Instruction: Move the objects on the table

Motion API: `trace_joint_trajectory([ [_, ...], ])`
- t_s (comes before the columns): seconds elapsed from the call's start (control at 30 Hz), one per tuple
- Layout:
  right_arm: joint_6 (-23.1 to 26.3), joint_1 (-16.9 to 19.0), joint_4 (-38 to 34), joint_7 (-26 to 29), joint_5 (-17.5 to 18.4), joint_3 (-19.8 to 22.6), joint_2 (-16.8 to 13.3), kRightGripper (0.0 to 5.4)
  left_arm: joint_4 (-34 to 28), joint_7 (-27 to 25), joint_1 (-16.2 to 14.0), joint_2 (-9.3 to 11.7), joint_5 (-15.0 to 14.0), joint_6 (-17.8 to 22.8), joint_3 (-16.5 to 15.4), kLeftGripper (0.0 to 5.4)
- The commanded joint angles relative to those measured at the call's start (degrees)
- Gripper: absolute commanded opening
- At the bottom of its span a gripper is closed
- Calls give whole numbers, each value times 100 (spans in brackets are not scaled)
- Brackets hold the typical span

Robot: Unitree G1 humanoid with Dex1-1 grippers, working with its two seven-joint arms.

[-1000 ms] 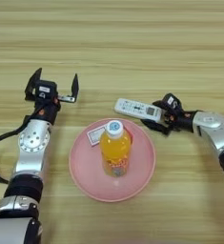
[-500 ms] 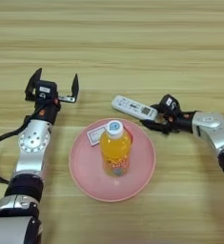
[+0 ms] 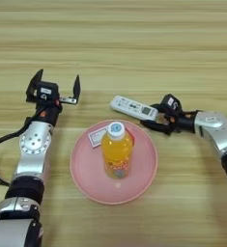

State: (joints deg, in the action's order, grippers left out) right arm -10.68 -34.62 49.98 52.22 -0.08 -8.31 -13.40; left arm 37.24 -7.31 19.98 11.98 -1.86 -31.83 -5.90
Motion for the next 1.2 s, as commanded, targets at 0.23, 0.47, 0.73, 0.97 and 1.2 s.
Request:
trace_joint_trajectory([
  [0.23, 91, 222, -809, 250, 270, 125, -177, 294, 100, 55, 117, -14, 73, -28, 27, 540],
  [0.47, 342, 723, -1906, 501, 465, 124, -438, 294, 66, 61, 102, -18, 79, -31, 37, 540],
  [0.73, 703, 1474, -3409, 651, 718, 132, -867, 294, 34, -132, 90, -2, -6, -70, 70, 540],
  [0.97, 972, 1535, -3855, 717, 794, 43, -1050, 294, -1028, -2152, -256, 142, -1232, 663, 332, 540],
  [1.2, 1042, 1400, -3808, 769, 774, -55, -1087, 294, -1983, -3901, -322, 769, -2208, 1943, 370, 540],
])
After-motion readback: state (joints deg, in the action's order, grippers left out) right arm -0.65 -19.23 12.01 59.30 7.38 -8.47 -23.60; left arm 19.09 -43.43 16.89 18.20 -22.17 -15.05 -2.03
